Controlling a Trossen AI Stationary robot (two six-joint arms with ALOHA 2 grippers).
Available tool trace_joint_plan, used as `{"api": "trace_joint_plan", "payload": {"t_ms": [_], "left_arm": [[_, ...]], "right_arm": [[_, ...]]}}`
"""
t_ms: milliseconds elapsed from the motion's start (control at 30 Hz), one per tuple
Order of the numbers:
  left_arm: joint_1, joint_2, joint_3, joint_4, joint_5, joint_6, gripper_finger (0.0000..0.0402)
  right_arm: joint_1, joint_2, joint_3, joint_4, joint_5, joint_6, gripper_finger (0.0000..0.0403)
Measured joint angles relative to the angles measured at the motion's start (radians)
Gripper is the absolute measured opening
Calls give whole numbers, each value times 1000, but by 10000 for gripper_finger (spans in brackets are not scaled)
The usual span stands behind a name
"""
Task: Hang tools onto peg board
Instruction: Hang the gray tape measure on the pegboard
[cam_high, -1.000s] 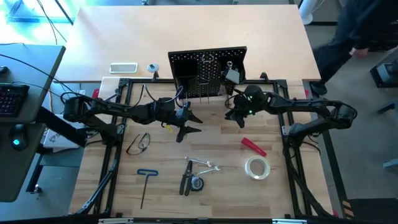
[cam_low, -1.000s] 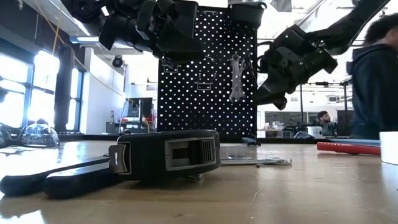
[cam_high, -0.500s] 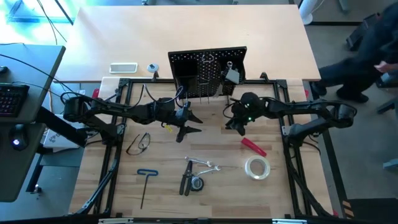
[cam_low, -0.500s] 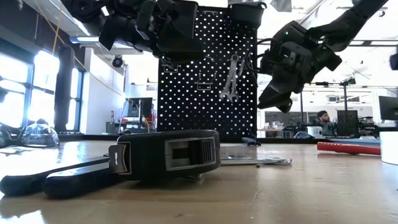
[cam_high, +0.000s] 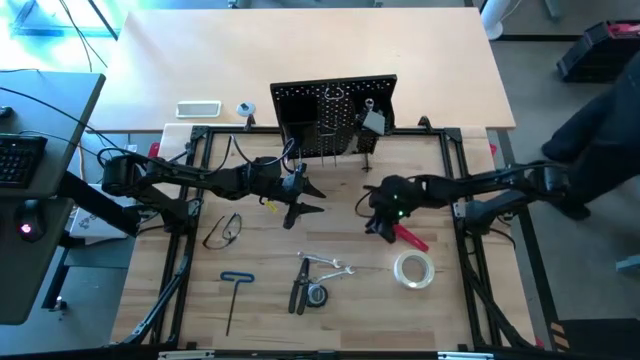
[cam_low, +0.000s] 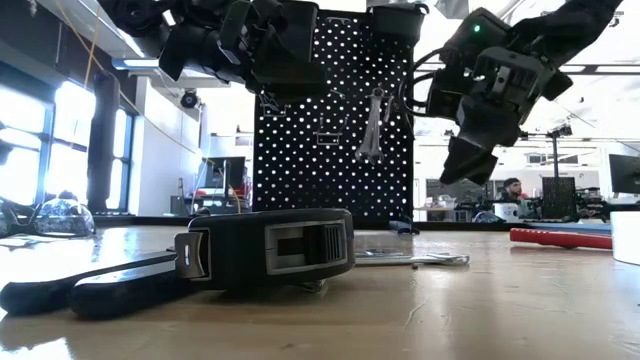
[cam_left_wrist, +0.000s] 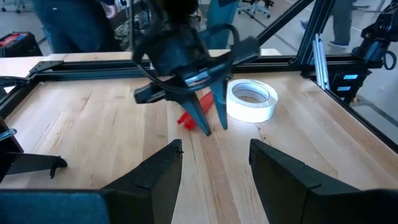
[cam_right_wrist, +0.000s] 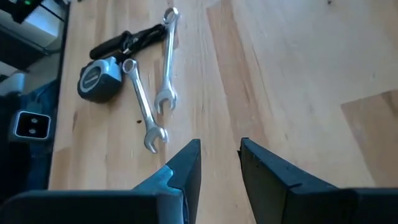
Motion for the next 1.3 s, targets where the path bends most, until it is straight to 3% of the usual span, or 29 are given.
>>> {"api": "trace_joint_plan", "payload": {"t_ms": [400,667,833,1067,1300], "left_arm": [[-1,0,0,23,0,-2,180],[-3,0,0,2,0,-2,180],[-14,0,0,-78,25,-44,180],[-83,0,0,-361,75,16,180],[-239,0,-12,-504,-74,-25,180]], "right_arm": [[297,0,0,80,349,64,106],[401,0,0,174,490,54,106],[436,23,0,197,510,64,106],[477,178,0,356,477,64,106],[495,334,0,593,434,56,106]]}}
